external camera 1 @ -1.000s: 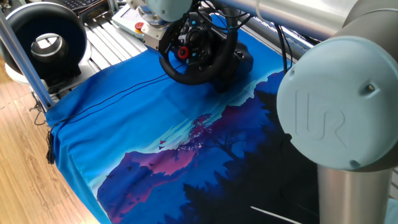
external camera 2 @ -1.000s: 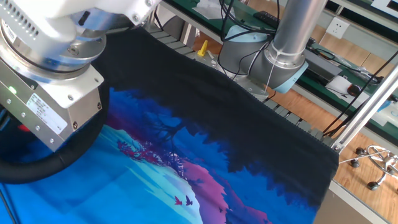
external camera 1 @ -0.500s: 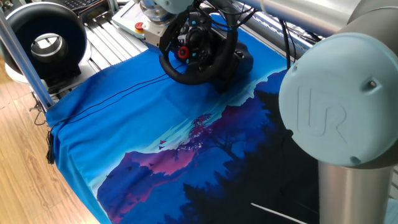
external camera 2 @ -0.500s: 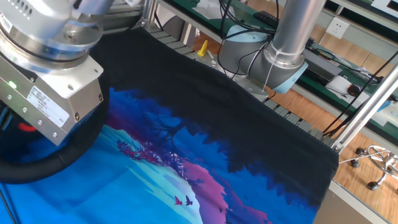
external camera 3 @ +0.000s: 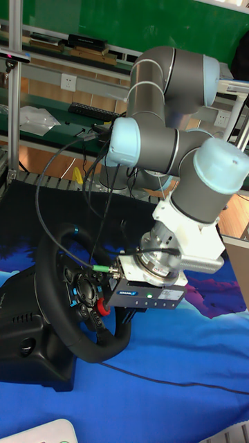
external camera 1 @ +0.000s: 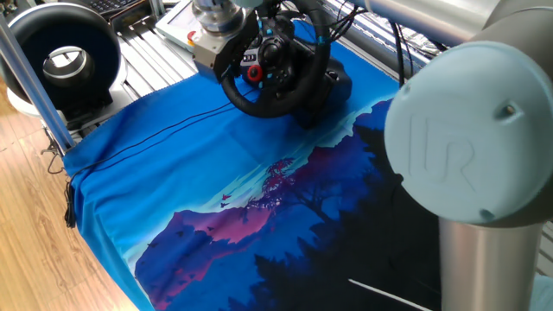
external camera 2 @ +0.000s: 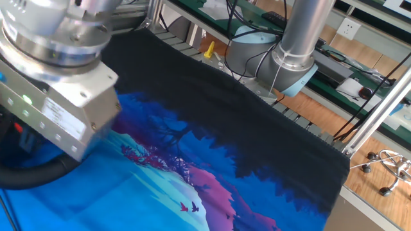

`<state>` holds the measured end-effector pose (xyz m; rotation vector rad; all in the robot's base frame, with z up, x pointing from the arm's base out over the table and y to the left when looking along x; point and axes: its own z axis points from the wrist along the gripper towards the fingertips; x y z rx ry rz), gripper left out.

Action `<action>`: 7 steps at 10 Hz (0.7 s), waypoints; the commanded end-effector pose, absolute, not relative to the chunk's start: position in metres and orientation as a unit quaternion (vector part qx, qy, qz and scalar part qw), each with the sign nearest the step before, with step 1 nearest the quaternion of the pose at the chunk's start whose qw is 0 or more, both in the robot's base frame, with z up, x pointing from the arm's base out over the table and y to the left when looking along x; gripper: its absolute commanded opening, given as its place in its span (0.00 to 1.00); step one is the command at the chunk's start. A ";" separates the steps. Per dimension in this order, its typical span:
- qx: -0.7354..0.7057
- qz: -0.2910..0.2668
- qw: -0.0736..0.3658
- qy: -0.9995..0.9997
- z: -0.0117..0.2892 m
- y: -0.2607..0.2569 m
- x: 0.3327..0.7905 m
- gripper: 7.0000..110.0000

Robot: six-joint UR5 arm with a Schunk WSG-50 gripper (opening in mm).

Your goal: Rotate the steering wheel 90 degrees clockwise

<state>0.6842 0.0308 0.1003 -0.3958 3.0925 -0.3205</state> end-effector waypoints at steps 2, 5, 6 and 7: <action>-0.111 -0.109 -0.031 0.987 0.078 0.034 0.677 0.00; -0.116 -0.124 -0.061 0.984 0.078 0.022 0.667 0.00; -0.115 -0.140 -0.071 0.981 0.079 0.011 0.664 0.00; -0.117 -0.146 -0.072 0.980 0.078 0.005 0.666 0.00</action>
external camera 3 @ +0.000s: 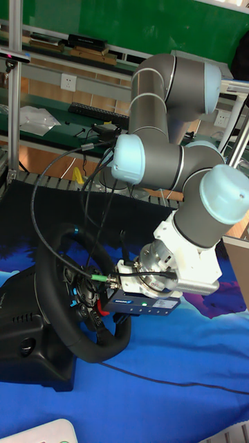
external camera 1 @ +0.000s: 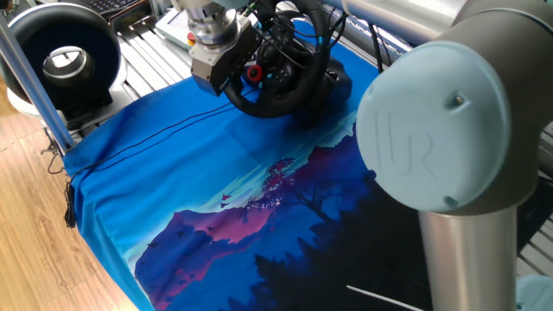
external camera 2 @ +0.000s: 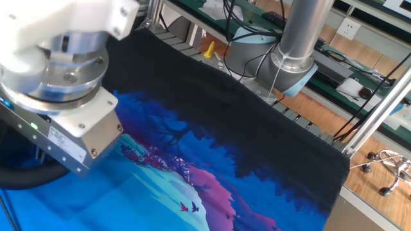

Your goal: Rotate the steering wheel 90 degrees clockwise

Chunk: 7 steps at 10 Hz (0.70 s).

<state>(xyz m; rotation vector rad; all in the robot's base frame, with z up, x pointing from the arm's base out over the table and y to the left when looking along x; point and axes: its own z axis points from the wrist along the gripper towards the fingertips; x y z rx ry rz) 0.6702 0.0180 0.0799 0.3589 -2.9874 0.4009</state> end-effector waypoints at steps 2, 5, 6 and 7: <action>0.124 0.154 0.066 -0.978 0.073 -0.004 0.675 0.00; 0.112 0.166 0.062 -0.978 0.077 0.004 0.681 0.00; 0.110 0.176 0.055 -0.977 0.078 0.004 0.684 0.00; 0.114 0.184 0.050 -0.975 0.079 0.000 0.688 0.00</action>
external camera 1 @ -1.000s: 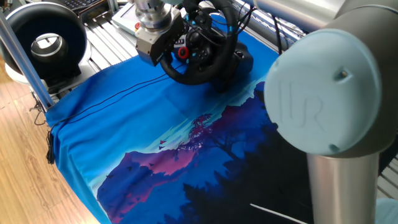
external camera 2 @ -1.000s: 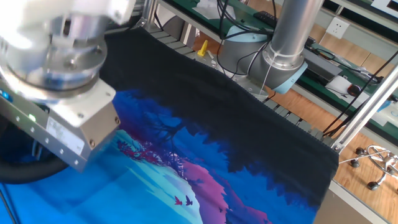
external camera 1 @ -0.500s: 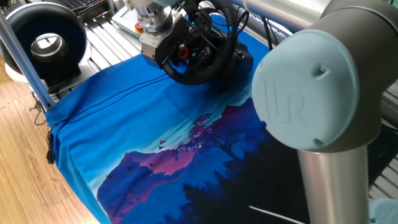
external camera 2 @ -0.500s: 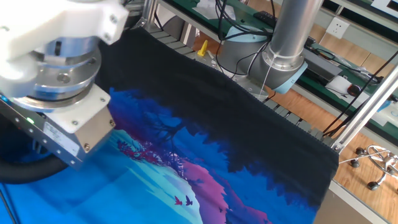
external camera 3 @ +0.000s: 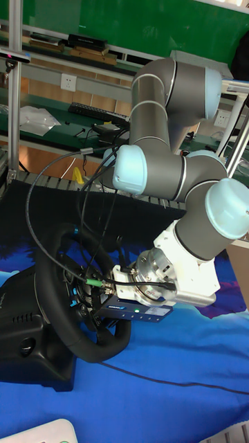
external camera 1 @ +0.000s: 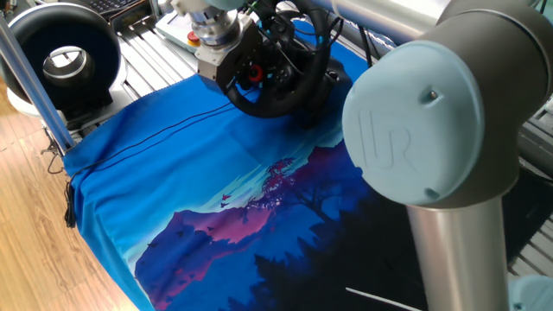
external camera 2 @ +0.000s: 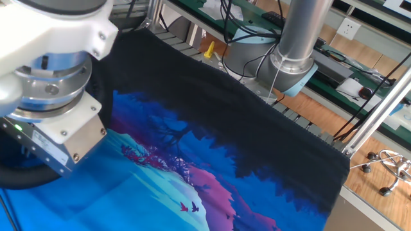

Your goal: Rotate the steering wheel 90 degrees clockwise

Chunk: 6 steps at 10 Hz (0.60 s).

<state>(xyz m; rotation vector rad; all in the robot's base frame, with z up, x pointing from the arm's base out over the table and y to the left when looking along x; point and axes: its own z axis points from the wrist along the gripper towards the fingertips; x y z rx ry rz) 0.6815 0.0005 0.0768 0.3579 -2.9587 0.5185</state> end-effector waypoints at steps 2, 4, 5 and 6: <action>0.124 0.202 0.043 -0.971 0.086 -0.009 0.691 0.00; 0.132 0.219 0.039 -0.966 0.091 -0.018 0.693 0.00; 0.133 0.226 0.036 -0.964 0.093 -0.020 0.695 0.00; 0.135 0.235 0.030 -0.962 0.097 -0.023 0.697 0.00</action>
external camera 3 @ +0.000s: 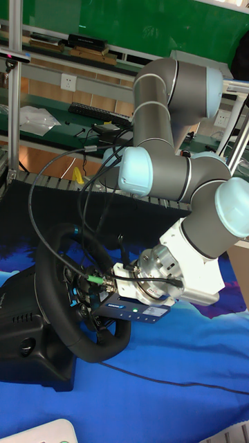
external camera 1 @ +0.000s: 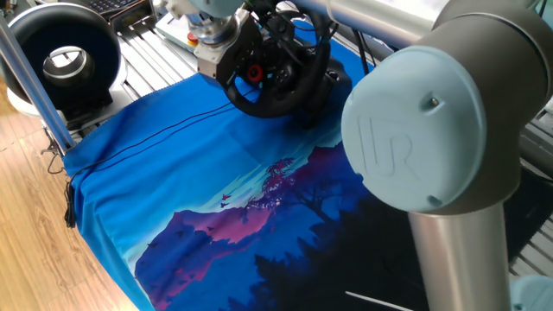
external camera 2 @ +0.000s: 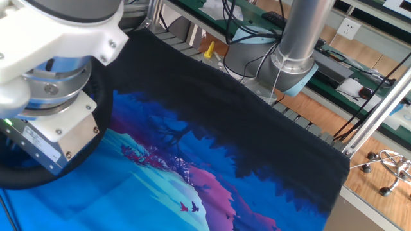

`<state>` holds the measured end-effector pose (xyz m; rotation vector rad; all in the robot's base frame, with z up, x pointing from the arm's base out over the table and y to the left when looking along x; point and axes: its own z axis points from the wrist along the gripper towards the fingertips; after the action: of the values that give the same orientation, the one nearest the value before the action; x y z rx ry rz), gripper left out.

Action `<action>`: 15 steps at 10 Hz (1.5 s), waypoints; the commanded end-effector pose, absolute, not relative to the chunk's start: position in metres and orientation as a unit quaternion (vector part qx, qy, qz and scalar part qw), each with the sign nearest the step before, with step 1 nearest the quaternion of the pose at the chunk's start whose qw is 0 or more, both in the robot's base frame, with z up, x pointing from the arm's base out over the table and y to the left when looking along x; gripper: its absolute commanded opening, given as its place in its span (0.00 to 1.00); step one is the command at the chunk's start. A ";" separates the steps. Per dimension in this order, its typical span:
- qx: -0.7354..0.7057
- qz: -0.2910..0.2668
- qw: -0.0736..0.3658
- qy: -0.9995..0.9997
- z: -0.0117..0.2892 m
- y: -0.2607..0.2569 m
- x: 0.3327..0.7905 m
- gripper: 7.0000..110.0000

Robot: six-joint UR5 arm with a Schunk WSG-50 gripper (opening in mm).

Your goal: Rotate the steering wheel 90 degrees clockwise

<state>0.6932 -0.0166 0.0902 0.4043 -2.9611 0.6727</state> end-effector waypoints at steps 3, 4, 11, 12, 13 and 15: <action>0.137 0.254 0.017 -0.957 0.105 -0.029 0.700 0.00; 0.141 0.265 0.013 -0.954 0.107 -0.033 0.703 0.00; 0.126 0.345 -0.001 -0.930 0.112 -0.044 0.703 0.00; 0.129 0.335 -0.001 -0.933 0.109 -0.040 0.704 0.00; 0.134 0.331 -0.003 -0.934 0.109 -0.040 0.707 0.00; 0.146 0.282 -0.006 -0.948 0.097 -0.027 0.717 0.00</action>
<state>0.7106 -0.0388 0.1078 0.4429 -2.9478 1.0058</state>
